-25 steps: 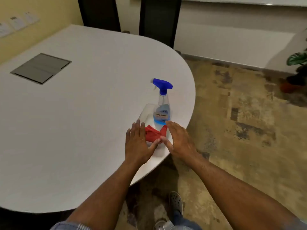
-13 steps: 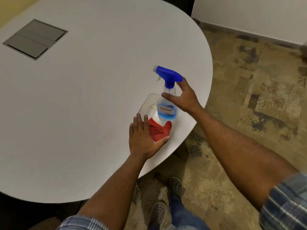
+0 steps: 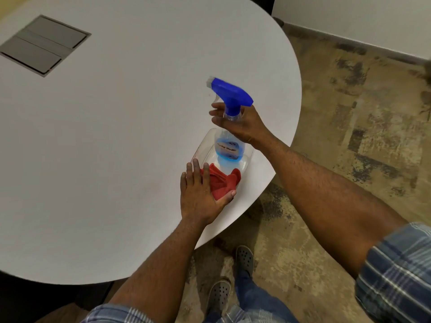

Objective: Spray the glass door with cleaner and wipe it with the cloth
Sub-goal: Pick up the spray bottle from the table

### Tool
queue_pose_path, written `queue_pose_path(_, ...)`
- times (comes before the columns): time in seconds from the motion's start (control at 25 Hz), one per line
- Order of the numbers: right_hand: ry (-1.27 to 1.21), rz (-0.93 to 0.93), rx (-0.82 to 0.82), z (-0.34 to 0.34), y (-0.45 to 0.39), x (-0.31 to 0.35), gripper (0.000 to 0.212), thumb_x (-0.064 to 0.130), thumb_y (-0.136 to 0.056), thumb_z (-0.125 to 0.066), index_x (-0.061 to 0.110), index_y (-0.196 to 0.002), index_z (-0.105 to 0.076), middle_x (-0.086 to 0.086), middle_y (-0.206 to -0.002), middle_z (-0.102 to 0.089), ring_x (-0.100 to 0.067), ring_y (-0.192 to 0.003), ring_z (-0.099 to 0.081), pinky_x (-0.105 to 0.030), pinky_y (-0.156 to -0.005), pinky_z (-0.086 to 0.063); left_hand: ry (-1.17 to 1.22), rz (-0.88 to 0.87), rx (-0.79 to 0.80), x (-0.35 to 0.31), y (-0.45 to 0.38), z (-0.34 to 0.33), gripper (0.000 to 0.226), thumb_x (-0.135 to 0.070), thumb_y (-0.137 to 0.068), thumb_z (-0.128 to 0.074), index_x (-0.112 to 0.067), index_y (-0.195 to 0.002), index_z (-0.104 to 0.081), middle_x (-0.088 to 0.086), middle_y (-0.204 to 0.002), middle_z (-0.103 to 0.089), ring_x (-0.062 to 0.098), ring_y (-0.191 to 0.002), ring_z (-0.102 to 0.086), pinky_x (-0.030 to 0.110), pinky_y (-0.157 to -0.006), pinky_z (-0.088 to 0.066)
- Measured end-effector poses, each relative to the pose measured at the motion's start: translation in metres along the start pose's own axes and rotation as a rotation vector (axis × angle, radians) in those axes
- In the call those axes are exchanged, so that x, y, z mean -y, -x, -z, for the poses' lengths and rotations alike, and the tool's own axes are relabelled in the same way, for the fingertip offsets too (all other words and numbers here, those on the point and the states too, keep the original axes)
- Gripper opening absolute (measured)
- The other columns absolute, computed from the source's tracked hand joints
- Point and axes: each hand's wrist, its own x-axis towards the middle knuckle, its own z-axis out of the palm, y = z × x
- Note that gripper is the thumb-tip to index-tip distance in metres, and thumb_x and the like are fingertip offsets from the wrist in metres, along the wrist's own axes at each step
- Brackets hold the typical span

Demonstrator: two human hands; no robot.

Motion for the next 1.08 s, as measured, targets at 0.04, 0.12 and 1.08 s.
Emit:
queue_pose_path(0.04, -0.017, 0.026, -0.033, 0.002, 0.002, 0.012, 0.039, 0.012, -0.087, -0.071, 0.001, -0.123, -0.059, -0.005, -0.114, -0.069, -0.013, -0.101, -0.069, -0.02, -0.091, -0.053, 0.001, -0.005, -0.002, 0.001, 0.001, 0.001, 0.114, -0.097, -0.069, -0.004, -0.026, -0.157, 0.007, 0.003, -0.164, 0.019, 0.026, -0.15, 0.019, 0.049, -0.123, 0.007)
queue_pose_path(0.12, -0.034, 0.081, -0.106, 0.011, 0.009, 0.043, 0.036, 0.013, -0.087, -0.071, 0.001, -0.12, -0.061, -0.008, -0.113, -0.071, -0.016, -0.102, -0.07, -0.028, -0.094, -0.055, 0.02, -0.017, -0.004, 0.001, 0.001, 0.003, 0.115, -0.097, -0.068, -0.004, -0.026, -0.157, 0.008, 0.004, -0.165, 0.017, 0.026, -0.151, 0.018, 0.05, -0.123, 0.005)
queue_pose_path(1.08, 0.092, -0.011, -1.054, 0.08, 0.433, 0.168, 0.031, 0.024, -0.086, -0.071, -0.004, -0.073, -0.067, -0.007, -0.063, -0.067, -0.01, -0.056, -0.06, -0.026, -0.062, -0.05, 0.773, -1.021, -0.177, -0.217, 0.237, 0.106, 0.125, -0.083, -0.059, -0.07, -0.013, -0.153, -0.026, 0.003, -0.157, -0.036, 0.018, -0.143, -0.037, 0.048, -0.113, -0.036)
